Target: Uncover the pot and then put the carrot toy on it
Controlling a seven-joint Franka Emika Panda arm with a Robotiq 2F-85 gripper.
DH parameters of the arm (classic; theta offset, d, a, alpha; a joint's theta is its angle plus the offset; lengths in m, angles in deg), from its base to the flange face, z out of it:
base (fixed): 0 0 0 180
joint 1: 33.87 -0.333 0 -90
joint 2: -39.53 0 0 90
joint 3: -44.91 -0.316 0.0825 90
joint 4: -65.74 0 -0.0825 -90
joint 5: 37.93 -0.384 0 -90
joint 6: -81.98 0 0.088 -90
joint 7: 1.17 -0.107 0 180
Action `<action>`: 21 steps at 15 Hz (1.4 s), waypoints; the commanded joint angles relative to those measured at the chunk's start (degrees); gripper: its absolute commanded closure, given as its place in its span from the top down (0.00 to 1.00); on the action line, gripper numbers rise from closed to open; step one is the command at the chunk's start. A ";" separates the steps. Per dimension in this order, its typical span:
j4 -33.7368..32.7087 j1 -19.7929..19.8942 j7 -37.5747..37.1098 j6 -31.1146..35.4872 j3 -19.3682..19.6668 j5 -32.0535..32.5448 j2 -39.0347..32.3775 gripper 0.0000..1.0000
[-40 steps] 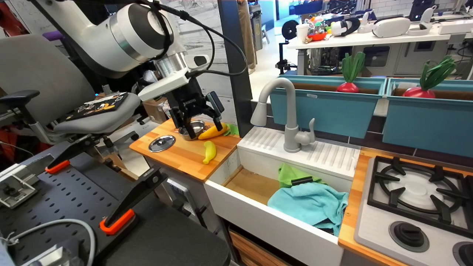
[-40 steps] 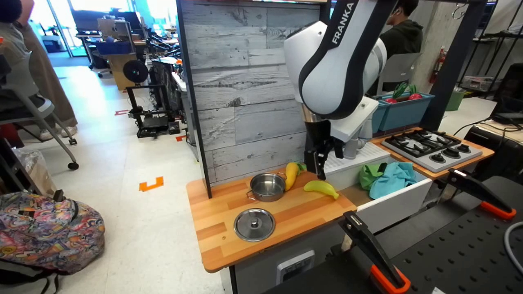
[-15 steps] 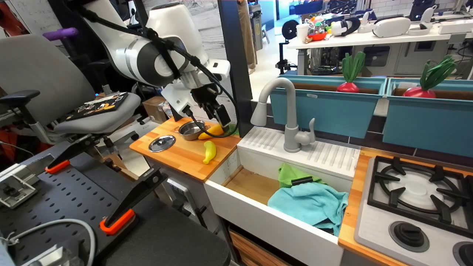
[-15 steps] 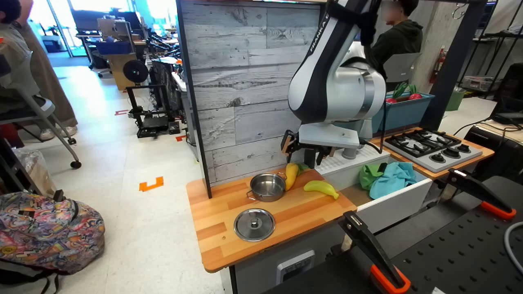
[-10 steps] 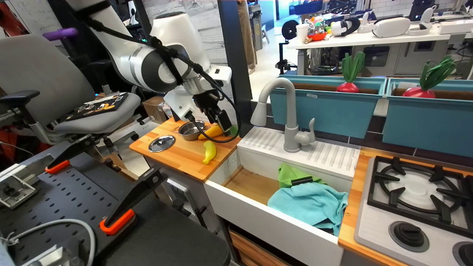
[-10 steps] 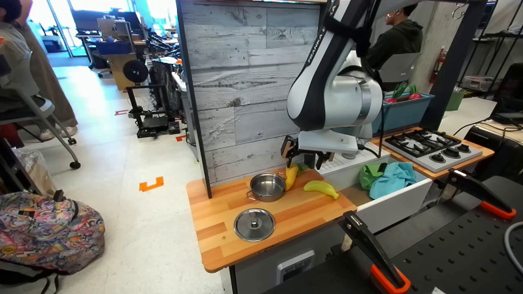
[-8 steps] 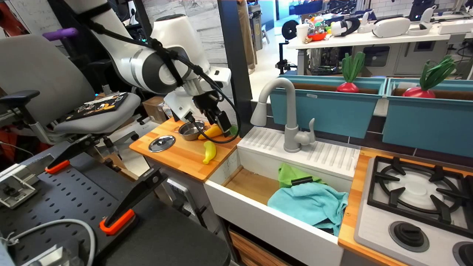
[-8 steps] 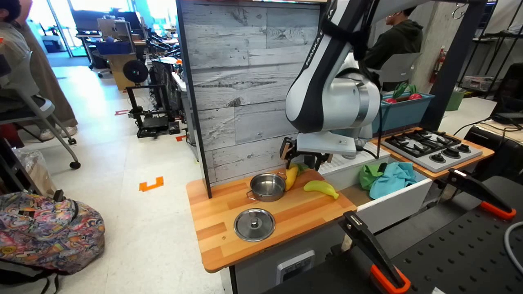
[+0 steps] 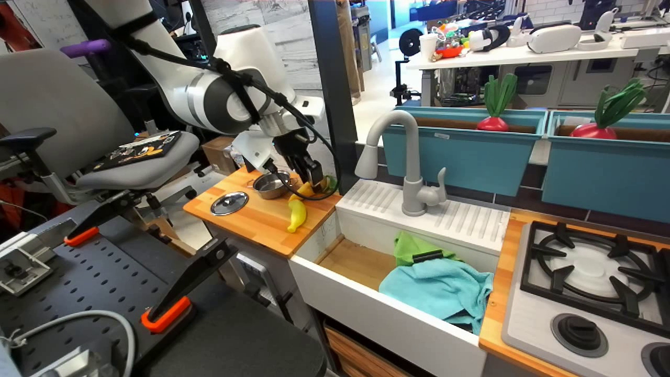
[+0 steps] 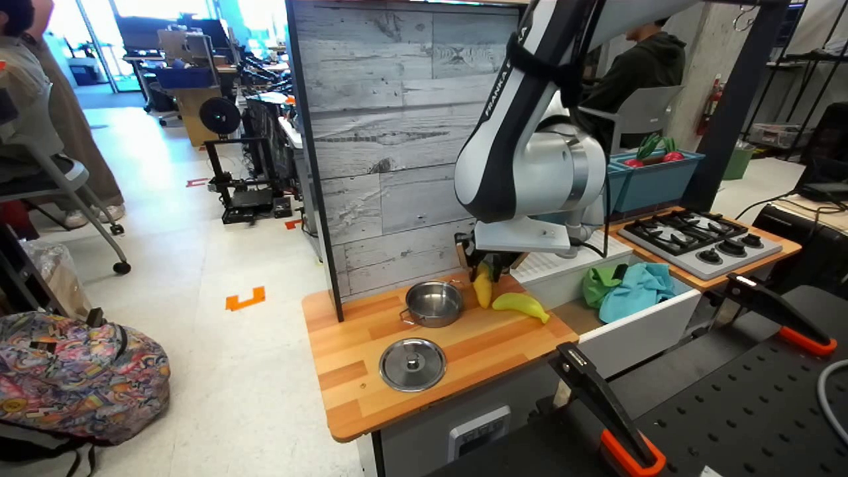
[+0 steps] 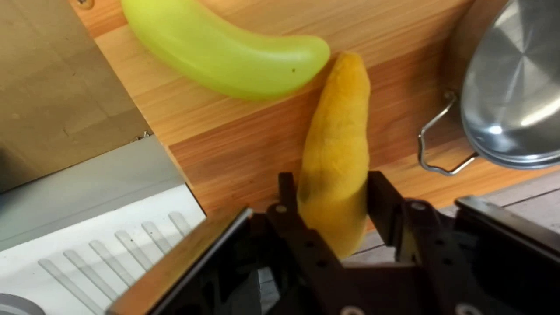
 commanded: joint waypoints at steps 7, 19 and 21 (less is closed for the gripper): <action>2.70 -1.41 1.26 0.71 0.09 0.38 2.69 0.00; 7.52 -3.96 4.31 1.23 -3.95 1.01 8.01 0.00; 6.86 -4.46 4.36 0.59 -3.87 1.13 7.38 0.00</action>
